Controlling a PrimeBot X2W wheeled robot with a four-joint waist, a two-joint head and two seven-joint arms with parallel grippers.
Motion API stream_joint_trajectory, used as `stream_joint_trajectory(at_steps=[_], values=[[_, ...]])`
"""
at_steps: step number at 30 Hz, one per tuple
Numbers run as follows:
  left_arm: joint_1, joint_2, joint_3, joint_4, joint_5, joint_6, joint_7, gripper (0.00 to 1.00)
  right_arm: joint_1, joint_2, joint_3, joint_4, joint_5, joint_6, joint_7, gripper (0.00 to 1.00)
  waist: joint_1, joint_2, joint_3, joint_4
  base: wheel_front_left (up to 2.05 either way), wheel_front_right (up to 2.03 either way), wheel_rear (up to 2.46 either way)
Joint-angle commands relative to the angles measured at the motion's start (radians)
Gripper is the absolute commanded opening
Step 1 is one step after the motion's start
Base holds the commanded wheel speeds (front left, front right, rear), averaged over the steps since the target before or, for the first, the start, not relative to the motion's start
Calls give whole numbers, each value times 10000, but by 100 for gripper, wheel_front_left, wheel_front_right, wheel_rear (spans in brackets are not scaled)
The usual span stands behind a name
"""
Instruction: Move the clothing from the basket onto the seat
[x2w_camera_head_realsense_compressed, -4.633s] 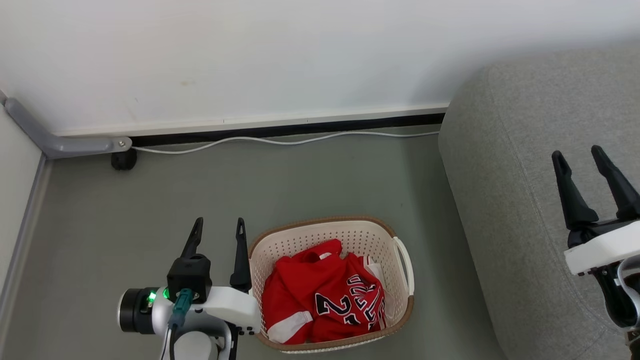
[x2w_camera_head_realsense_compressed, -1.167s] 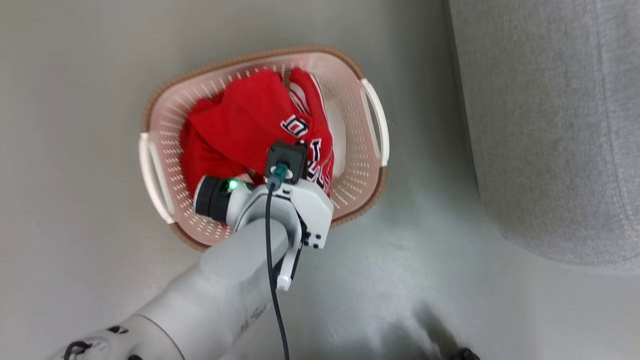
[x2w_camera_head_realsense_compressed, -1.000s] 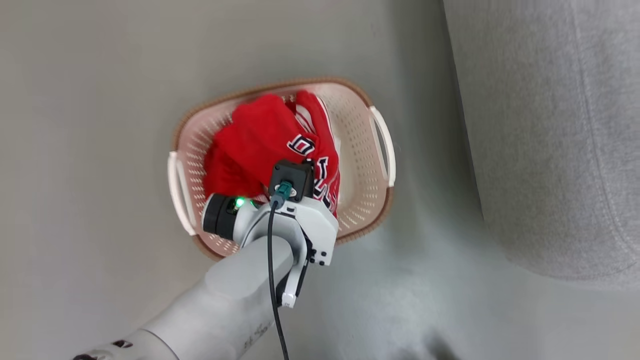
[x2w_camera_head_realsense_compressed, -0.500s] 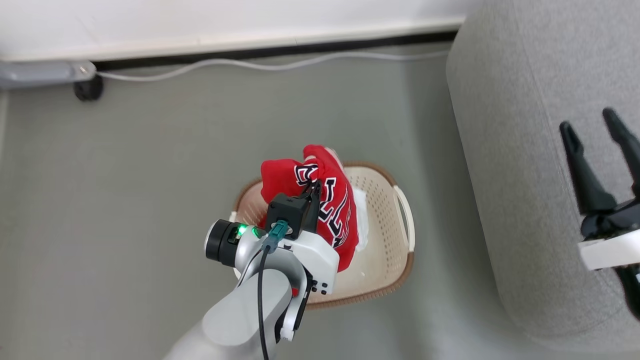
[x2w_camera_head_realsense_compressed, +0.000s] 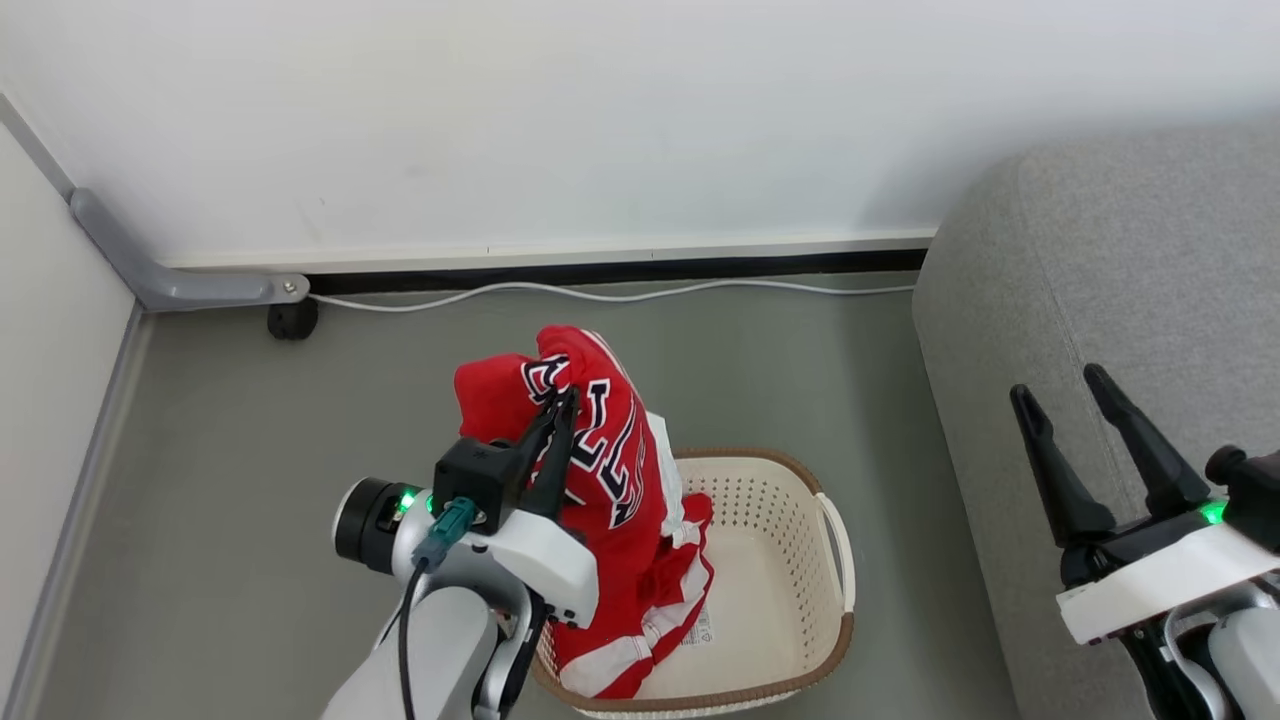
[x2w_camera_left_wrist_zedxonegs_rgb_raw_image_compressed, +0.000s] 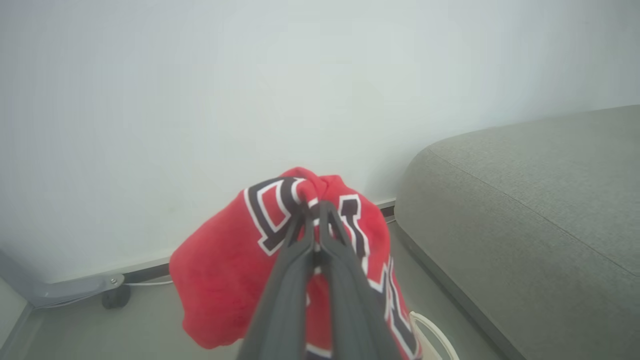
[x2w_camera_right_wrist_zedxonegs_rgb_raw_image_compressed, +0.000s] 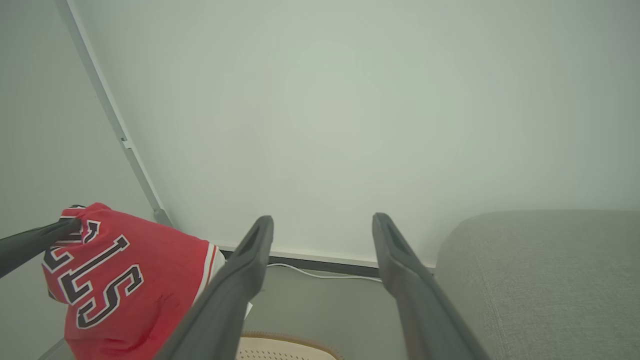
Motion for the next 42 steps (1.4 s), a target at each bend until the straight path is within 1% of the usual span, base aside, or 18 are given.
stream_joint_trajectory(at_steps=[1,6,9,11,14,19,25,32,37,42], values=[[-53,201,507,-256,100,-203,-131,0,92,-103,133,-112,-128,71,-57,100,1,0,-257,106,0,0,0],[63,506,1027,-182,345,-1264,-131,0,211,254,174,118,-211,71,-57,100,1,0,-556,125,0,0,0],[49,638,1206,-147,417,-1812,-131,0,232,408,192,216,-269,71,-57,100,1,0,-650,119,0,0,0],[6,701,1280,-98,456,-2090,-131,0,235,474,211,259,-306,71,-57,100,1,0,-690,114,0,0,0],[-95,704,1385,-158,518,-2285,-131,0,249,533,220,295,-330,71,-57,100,1,0,-710,112,0,0,0],[-245,622,1534,-799,704,-2422,-131,0,349,530,215,302,-320,71,-57,100,1,0,-626,137,0,0,0],[-514,334,1377,-1945,1146,-2189,-131,0,431,441,198,250,-283,71,-57,100,1,0,-474,187,0,0,0],[-846,152,1095,-2503,1369,-2000,-25,0,393,362,316,213,-239,71,-57,100,1,0,-367,205,0,0,0],[-985,99,950,-2806,1477,-1854,132,0,200,302,700,-166,-283,71,-57,100,1,0,-263,197,0,0,0],[-1029,34,779,-2940,1522,-1765,197,0,-178,171,1545,-1170,-362,71,-57,100,1,0,-160,196,0,0,0]])
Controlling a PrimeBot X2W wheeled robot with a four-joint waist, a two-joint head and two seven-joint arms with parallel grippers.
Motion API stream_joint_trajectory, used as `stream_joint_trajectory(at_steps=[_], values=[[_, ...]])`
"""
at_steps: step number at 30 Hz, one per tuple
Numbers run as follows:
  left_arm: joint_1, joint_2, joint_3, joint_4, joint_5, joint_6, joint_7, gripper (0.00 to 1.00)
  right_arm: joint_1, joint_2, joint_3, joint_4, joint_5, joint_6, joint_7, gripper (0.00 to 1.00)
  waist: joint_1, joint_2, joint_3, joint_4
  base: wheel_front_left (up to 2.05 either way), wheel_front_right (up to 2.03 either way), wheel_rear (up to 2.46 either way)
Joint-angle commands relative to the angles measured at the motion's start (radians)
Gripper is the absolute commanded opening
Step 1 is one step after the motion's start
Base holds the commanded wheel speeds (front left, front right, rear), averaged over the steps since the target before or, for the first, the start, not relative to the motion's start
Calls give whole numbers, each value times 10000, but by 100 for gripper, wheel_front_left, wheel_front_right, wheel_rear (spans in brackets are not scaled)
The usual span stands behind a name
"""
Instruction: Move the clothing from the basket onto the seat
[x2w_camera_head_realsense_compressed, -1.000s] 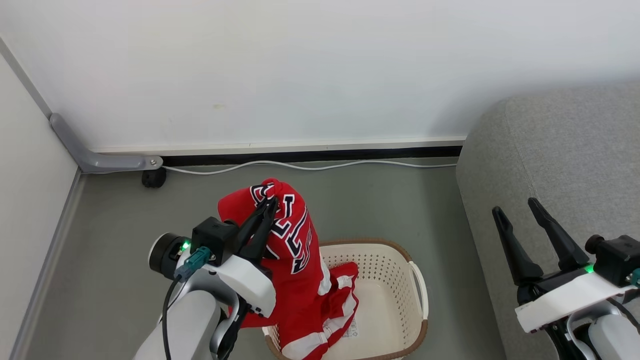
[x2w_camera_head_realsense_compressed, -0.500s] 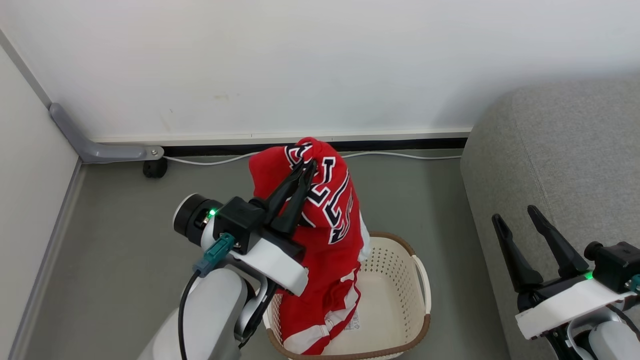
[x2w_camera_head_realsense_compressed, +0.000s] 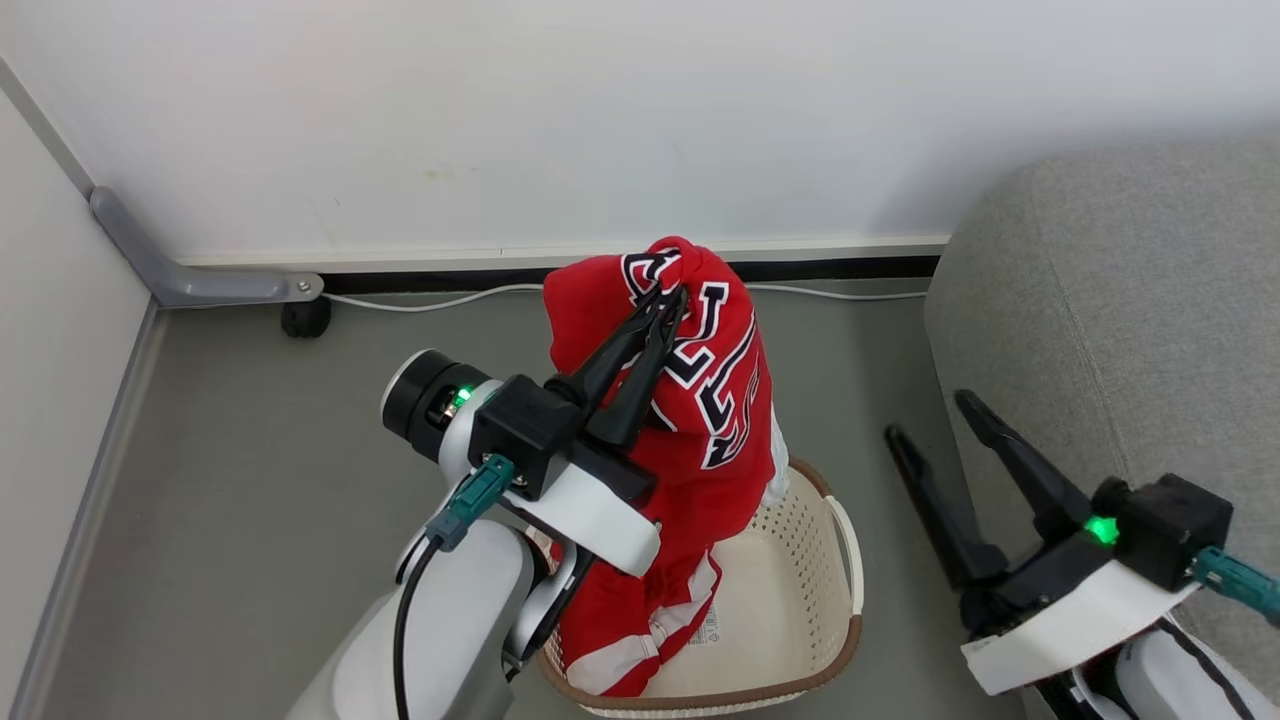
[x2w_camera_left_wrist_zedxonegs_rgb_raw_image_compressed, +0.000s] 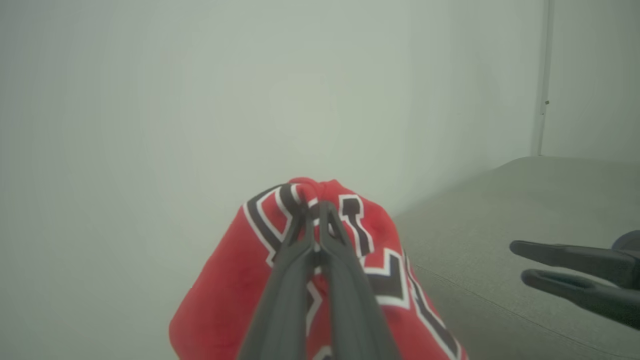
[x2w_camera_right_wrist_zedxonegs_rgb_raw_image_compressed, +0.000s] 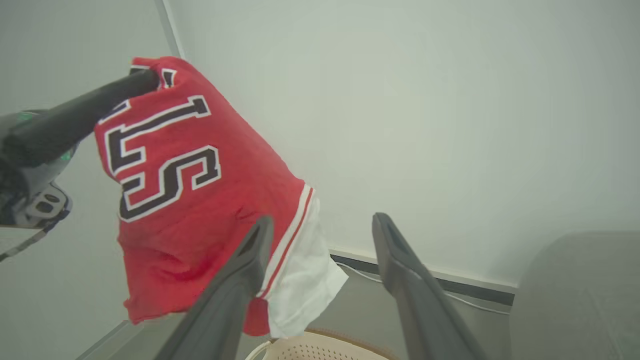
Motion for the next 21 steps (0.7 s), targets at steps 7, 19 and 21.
stream_joint_trajectory(at_steps=[7,19,21], values=[[-581,-63,18,-352,104,231,-73,0,-1069,-384,1482,-1575,-794,71,-59,100,1,0,253,54,0,0,0],[-910,-265,-732,-185,-52,301,-186,0,-1861,292,2496,-322,-1792,71,-59,100,1,0,380,425,0,0,0],[-949,-279,-834,-124,-130,293,-202,0,-1917,503,2524,66,-1935,71,-59,100,1,0,348,501,0,0,0]])
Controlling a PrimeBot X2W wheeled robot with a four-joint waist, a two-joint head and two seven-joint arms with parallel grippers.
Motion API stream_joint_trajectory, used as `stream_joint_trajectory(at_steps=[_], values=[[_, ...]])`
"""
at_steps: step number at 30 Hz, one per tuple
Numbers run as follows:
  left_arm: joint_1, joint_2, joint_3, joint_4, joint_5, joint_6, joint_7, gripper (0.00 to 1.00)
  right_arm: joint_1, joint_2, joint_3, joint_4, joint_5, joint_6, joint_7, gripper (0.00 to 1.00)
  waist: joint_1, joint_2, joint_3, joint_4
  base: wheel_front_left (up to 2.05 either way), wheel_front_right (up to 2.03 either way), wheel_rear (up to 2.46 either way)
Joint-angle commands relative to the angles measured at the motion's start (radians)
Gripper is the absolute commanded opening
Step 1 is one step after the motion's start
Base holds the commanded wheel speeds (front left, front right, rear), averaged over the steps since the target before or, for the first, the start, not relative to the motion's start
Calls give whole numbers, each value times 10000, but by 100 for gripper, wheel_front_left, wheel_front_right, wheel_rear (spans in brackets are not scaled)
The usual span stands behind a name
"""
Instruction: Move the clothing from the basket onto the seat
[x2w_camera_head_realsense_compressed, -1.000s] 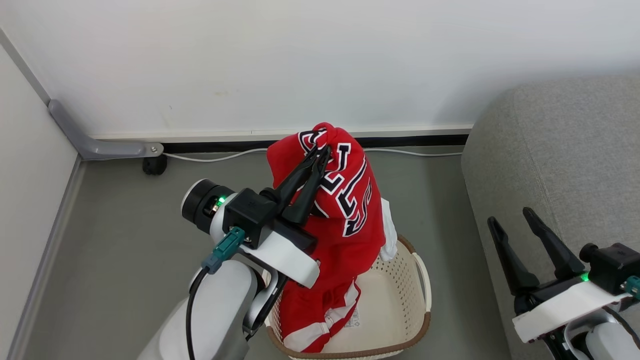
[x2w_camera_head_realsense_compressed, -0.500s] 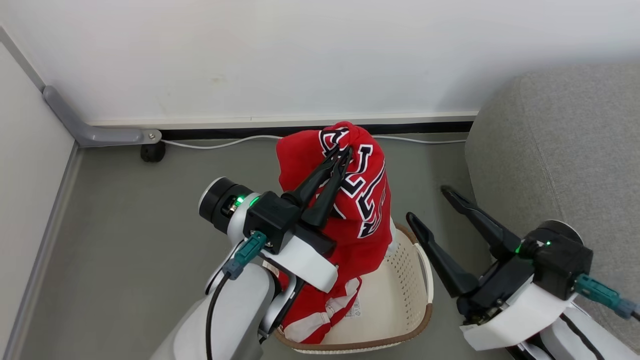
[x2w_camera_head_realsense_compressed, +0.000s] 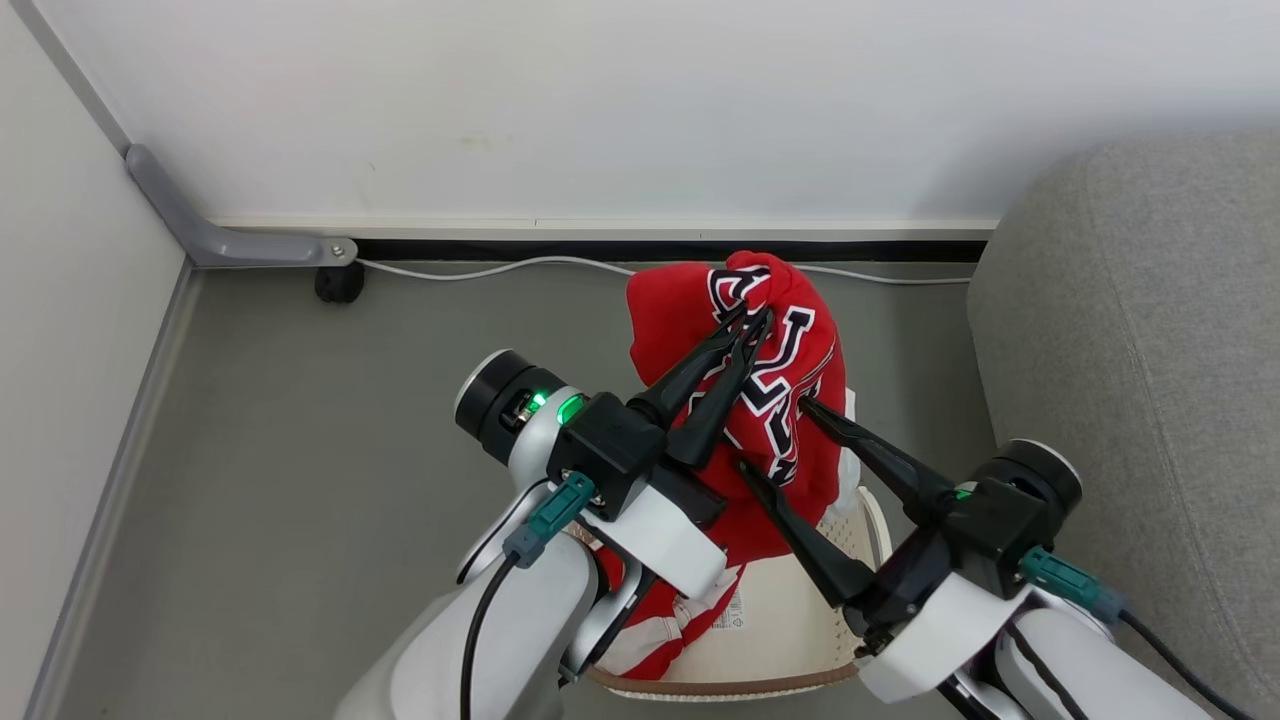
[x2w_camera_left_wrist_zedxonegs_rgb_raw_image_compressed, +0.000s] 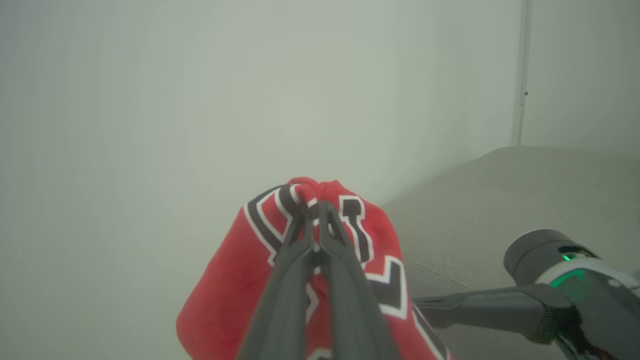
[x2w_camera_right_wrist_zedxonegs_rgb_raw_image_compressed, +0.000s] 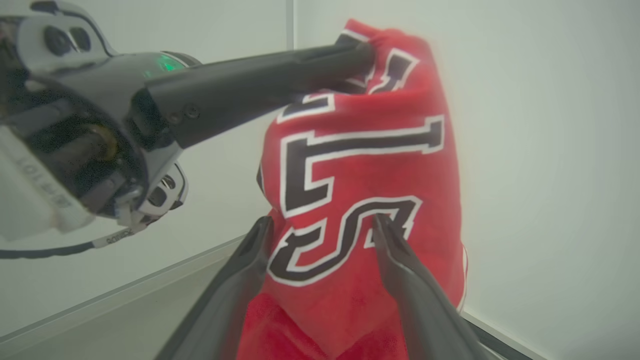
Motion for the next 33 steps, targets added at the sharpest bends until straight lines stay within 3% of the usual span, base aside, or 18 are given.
stream_joint_trajectory(at_steps=[1,7,9,10,20,21,23,33], values=[[-554,44,251,-178,-113,58,-106,0,-192,211,74,93,-141,71,-57,100,1,0,-42,82,0,0,0],[-586,22,-62,-3,-374,44,-155,0,-490,775,256,1203,12,71,-57,98,1,0,-66,296,0,0,0],[-597,17,-150,76,-465,73,-171,0,-658,874,345,1321,203,71,-57,16,1,0,-48,343,0,0,0],[-603,16,-189,119,-505,91,-178,0,-727,884,363,1327,286,71,-57,0,1,0,-40,358,0,0,0],[-530,11,-219,452,-692,189,-225,0,-585,583,60,932,830,71,-57,0,1,0,-43,205,0,0,0],[-487,11,-207,490,-717,147,-226,27,-530,561,-20,878,879,71,-57,0,1,0,-59,172,0,0,0],[-387,10,-178,581,-796,10,-227,100,-420,520,-205,747,969,71,-57,0,1,0,-89,95,0,0,0],[13,196,-197,1398,-970,-978,-230,100,52,49,-1561,-211,1595,71,-57,0,1,0,-216,-782,0,0,0]])
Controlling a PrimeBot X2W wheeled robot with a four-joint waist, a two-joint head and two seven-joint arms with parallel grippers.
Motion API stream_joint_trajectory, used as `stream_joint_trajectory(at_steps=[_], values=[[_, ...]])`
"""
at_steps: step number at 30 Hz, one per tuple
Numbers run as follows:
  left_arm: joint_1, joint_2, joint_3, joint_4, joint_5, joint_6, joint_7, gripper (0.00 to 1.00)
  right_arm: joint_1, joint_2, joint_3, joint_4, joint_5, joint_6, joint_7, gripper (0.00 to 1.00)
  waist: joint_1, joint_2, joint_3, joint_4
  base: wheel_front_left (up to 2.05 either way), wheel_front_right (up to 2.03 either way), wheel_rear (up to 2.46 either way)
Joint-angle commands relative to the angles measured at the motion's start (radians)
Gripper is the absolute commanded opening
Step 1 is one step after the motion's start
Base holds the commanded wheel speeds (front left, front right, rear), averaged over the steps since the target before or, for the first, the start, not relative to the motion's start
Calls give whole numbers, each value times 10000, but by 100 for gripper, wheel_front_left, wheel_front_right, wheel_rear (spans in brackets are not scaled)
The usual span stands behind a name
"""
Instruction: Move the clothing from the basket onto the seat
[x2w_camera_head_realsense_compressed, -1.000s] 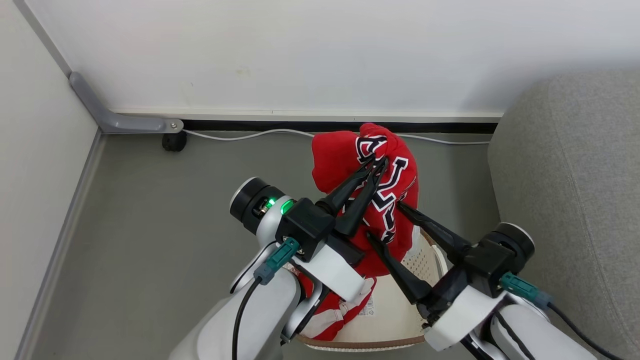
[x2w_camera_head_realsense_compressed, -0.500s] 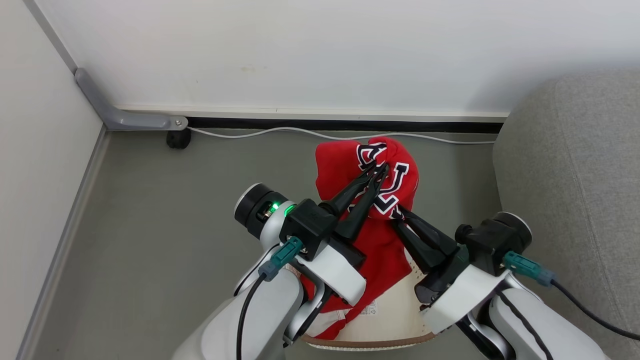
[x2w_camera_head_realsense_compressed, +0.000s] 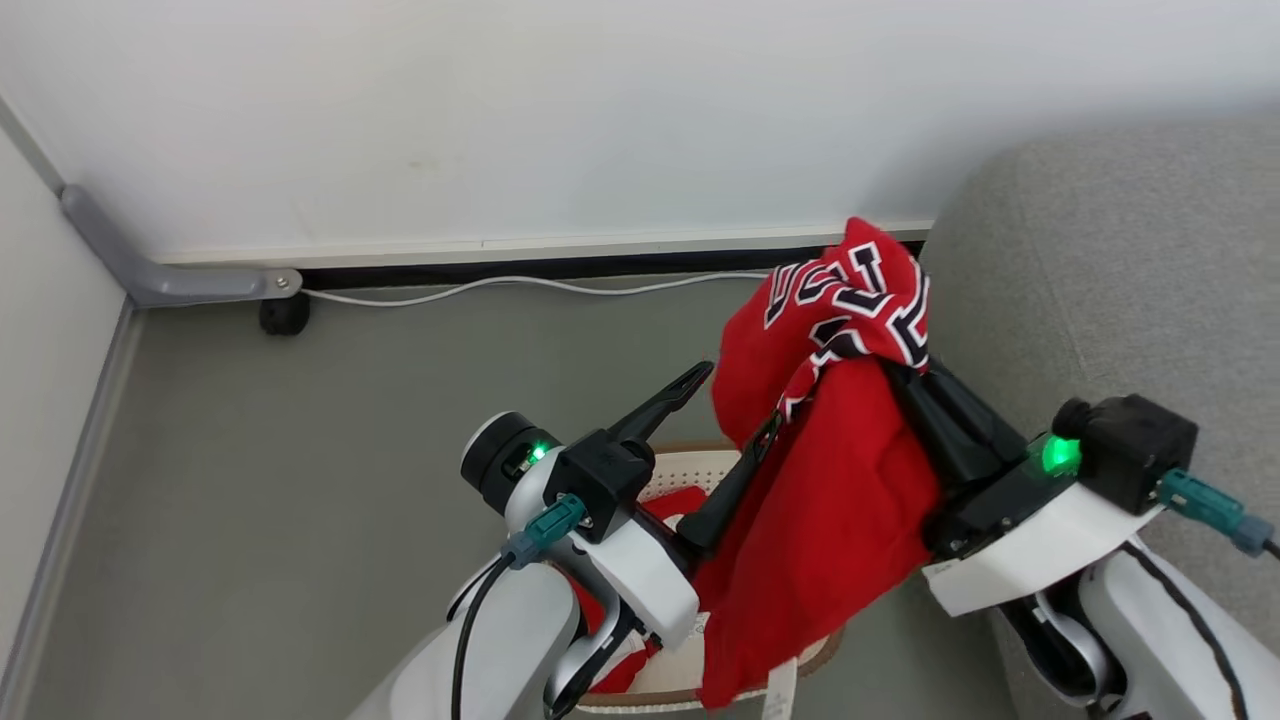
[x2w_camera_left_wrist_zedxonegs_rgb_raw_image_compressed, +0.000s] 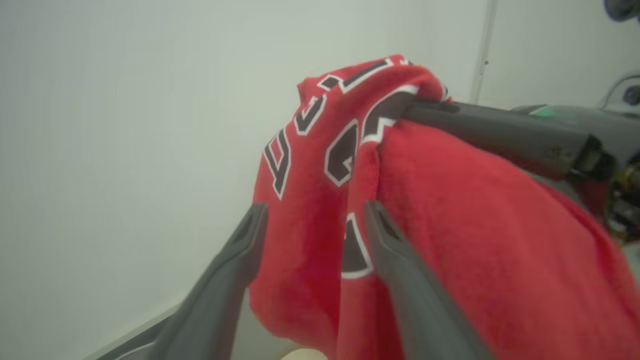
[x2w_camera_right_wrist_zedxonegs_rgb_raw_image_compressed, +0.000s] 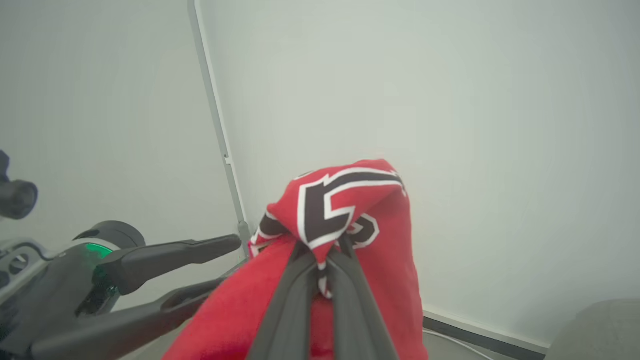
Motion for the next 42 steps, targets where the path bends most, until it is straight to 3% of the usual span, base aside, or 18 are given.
stream_joint_trajectory(at_steps=[1,13,21,28,42], values=[[-155,113,340,-139,-118,-78,-57,100,66,-143,-121,-382,82,69,-59,0,0,0,-29,-319,0,0,0],[-58,91,530,567,-160,-517,-58,100,-28,-630,-1321,-749,314,69,-59,0,0,0,-82,-2460,0,0,0],[276,26,890,579,-201,-676,-58,100,-62,-777,-1640,-610,413,69,-59,0,0,0,-265,-4366,0,0,0],[412,-21,944,591,-157,-734,-58,100,-65,-770,-1942,-658,507,69,-59,0,0,0,-218,-5539,0,0,0],[-708,-73,-507,1010,-774,-772,-59,100,963,-1284,-4330,-1314,523,69,-59,0,0,0,658,-5930,0,0,0]])
